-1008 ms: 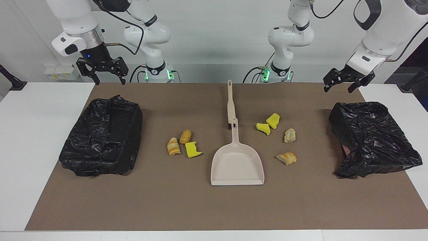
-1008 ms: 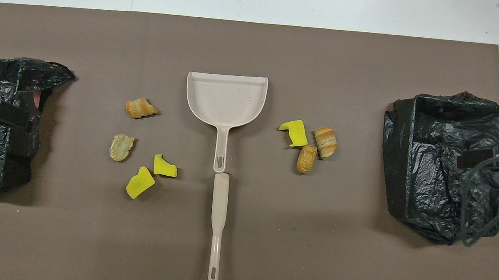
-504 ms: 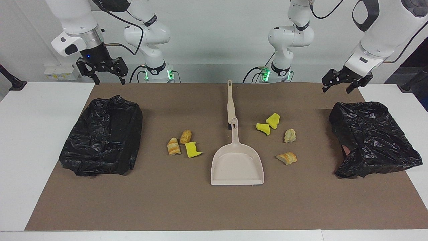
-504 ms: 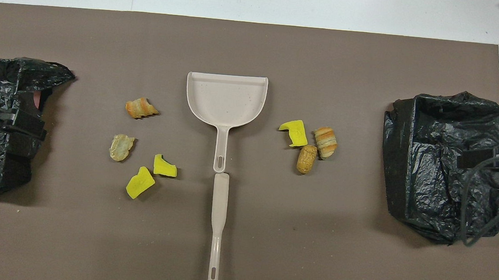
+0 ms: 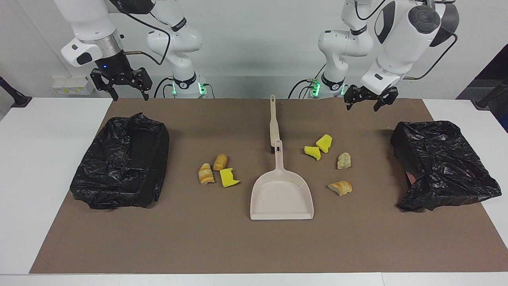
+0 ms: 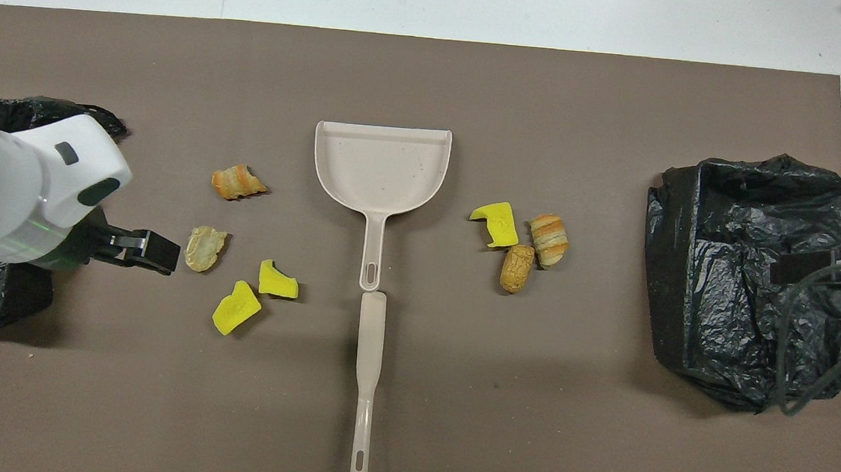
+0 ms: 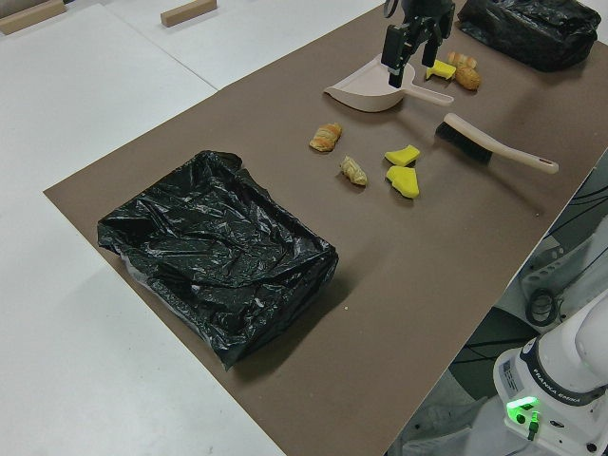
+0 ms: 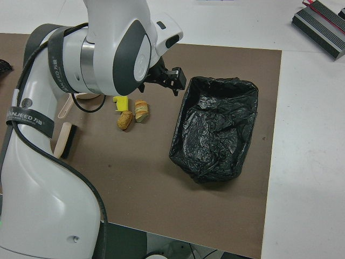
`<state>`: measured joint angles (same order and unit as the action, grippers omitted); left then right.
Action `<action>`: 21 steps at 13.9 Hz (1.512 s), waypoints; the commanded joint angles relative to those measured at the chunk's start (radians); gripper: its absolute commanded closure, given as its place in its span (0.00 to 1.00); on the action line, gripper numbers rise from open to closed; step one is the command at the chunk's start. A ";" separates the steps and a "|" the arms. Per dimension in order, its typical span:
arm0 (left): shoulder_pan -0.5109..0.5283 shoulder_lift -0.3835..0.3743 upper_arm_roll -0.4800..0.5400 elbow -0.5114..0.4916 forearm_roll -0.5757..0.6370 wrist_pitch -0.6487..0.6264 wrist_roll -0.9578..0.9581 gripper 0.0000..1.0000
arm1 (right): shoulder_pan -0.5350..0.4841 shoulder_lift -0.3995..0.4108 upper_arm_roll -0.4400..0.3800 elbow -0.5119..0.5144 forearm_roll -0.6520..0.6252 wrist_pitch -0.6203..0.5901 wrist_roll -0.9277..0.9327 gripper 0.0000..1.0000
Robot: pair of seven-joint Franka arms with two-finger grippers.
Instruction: Sweep and dump trash in bin
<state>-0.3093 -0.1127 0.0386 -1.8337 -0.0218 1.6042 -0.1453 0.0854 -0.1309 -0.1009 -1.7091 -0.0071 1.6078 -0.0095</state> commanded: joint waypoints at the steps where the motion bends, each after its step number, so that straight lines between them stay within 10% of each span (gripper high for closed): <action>1: -0.097 -0.077 0.010 -0.094 0.005 0.054 -0.095 0.00 | 0.004 -0.007 -0.008 -0.001 -0.008 -0.023 -0.029 0.00; 11: -0.453 -0.157 0.009 -0.140 -0.046 0.051 -0.430 0.00 | 0.004 -0.013 -0.011 -0.009 -0.010 -0.023 -0.029 0.00; 21: -0.528 -0.151 0.009 -0.429 -0.059 0.333 -0.442 0.00 | 0.004 -0.015 -0.011 -0.014 -0.008 -0.023 -0.029 0.00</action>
<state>-0.7923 -0.2479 0.0299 -2.1844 -0.0732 1.8586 -0.5652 0.0854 -0.1312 -0.1038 -1.7121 -0.0071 1.6068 -0.0095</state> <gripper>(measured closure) 0.000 0.000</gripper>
